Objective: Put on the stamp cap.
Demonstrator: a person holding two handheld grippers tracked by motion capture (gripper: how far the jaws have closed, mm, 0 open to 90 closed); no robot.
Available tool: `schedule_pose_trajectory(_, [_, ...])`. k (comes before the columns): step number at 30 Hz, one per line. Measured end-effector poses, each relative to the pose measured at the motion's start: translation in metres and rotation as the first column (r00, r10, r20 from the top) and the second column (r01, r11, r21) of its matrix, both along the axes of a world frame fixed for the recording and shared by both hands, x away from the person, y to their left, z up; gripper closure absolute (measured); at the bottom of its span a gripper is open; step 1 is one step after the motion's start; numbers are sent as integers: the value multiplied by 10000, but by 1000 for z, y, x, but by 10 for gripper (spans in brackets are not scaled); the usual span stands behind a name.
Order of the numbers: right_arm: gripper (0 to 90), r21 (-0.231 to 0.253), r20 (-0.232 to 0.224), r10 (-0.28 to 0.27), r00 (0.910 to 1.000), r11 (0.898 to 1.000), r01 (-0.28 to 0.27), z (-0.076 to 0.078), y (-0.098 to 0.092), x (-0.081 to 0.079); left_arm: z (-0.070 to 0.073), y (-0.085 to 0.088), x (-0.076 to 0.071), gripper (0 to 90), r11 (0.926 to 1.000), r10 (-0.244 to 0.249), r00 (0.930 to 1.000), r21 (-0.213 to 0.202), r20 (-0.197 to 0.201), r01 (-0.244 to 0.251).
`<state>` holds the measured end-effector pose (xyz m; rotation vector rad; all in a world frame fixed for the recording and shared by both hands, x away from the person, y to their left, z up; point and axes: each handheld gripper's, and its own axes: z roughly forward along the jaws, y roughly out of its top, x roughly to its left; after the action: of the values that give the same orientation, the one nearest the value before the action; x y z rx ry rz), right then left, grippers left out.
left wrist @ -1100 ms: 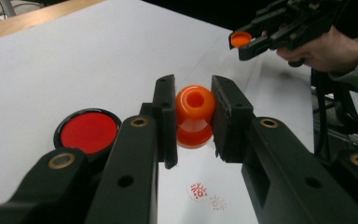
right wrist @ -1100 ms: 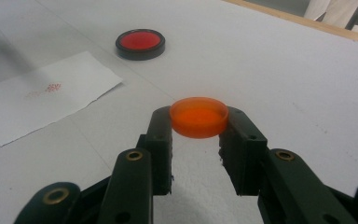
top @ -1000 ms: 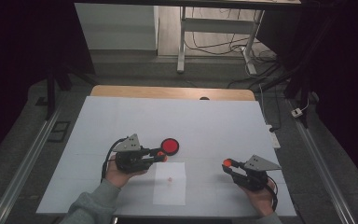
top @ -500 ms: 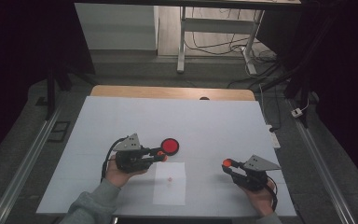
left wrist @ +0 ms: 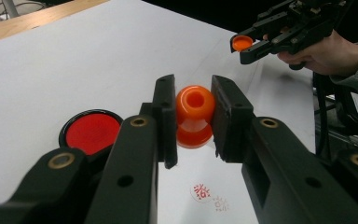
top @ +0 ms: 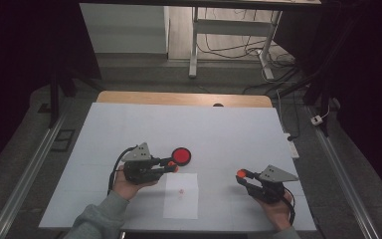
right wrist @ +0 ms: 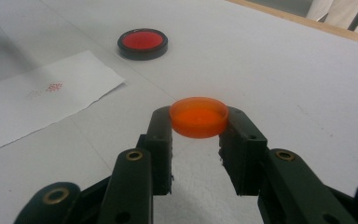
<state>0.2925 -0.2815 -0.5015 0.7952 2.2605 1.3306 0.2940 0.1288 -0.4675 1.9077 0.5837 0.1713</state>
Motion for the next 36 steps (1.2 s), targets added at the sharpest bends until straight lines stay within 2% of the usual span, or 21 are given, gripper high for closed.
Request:
schedule_pose_trajectory(17, [649,28,-55,479,9988,9988,-479,-3,24,2,-1,-3,1,726,10000,-45,10000,57,-47,46])
schedule_pose_trajectory(18, [649,-80,-26,465,9989,9989,-465,-2,26,1,-1,-3,1,726,10000,-45,10000,68,-45,46])
schedule_pose_trajectory(23, [649,4,-86,677,9977,9977,-677,-3,34,2,-2,-4,1,726,9999,-70,9999,74,-89,71])
schedule_pose_trajectory(29, [649,544,-271,903,9955,9946,-887,-2,41,2,-3,-6,1,726,9999,-93,9999,102,-116,94])
schedule_pose_trajectory(36, [649,547,-280,1026,9943,9934,-1010,-3,49,2,-3,-6,2,726,9999,-109,9999,104,-118,110])
